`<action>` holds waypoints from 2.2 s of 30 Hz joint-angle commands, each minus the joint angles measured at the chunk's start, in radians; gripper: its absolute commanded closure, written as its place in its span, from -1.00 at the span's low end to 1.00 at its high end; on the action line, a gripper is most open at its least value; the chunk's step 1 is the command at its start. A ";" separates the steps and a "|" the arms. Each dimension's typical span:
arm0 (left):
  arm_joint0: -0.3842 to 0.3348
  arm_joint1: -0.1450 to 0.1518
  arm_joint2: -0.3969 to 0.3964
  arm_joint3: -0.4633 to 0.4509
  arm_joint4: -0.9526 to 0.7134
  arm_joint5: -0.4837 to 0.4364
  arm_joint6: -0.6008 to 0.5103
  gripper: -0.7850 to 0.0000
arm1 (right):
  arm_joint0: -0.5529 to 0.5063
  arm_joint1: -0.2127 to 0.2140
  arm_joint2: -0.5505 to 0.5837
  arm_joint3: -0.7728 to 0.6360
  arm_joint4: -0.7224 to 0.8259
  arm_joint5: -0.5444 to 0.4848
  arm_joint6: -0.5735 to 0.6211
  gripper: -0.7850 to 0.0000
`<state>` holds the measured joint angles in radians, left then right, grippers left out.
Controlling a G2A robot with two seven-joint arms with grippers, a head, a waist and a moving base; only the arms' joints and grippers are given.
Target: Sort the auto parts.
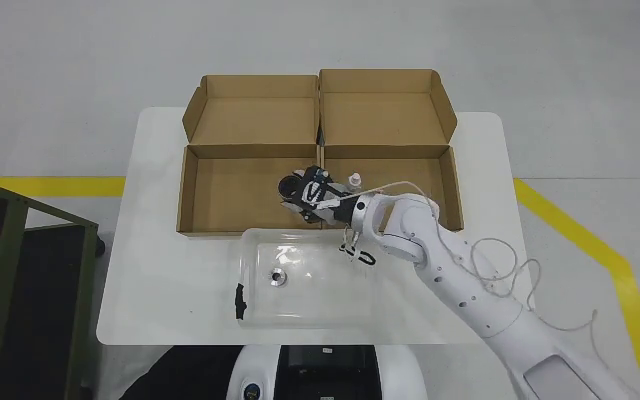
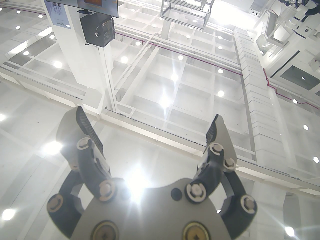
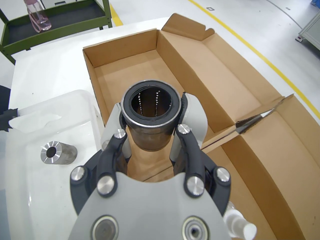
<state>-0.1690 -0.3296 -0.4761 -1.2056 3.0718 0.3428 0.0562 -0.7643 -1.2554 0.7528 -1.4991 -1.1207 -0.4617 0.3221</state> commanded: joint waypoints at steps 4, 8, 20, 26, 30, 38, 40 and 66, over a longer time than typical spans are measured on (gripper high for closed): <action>0.000 0.000 0.000 0.000 0.000 0.000 0.000 -1.00 | 0.049 -0.024 -0.038 0.070 0.014 -0.006 0.049 1.00; 0.000 0.000 0.000 0.000 0.000 0.000 0.000 -1.00 | 0.081 -0.044 -0.062 0.129 0.030 -0.005 0.065 1.00; 0.000 0.000 0.000 0.000 0.000 0.000 0.000 -1.00 | 0.131 -0.085 -0.102 0.230 0.051 -0.027 0.119 0.89; 0.000 0.000 0.000 0.000 0.000 0.000 0.000 -1.00 | 0.140 -0.099 -0.112 0.262 0.055 -0.036 0.134 0.55; 0.000 0.000 0.000 0.000 0.000 0.000 0.000 -1.00 | 0.145 -0.108 -0.115 0.279 0.059 -0.040 0.144 0.36; 0.000 0.000 0.000 0.000 0.000 0.000 0.000 -1.00 | 0.143 -0.119 -0.113 0.299 0.050 -0.043 0.150 0.07; 0.000 0.000 0.000 0.000 0.000 0.000 0.000 -1.00 | 0.141 -0.120 -0.110 0.295 0.045 -0.046 0.154 -0.13; 0.000 0.000 0.000 0.000 0.000 0.000 0.000 -1.00 | -0.162 -0.027 0.084 -0.244 -0.107 -0.204 0.126 -0.58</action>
<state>-0.1690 -0.3296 -0.4761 -1.2056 3.0718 0.3428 0.0562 -0.9077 -1.2859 0.8348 -1.7278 -1.2163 -0.6568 0.4504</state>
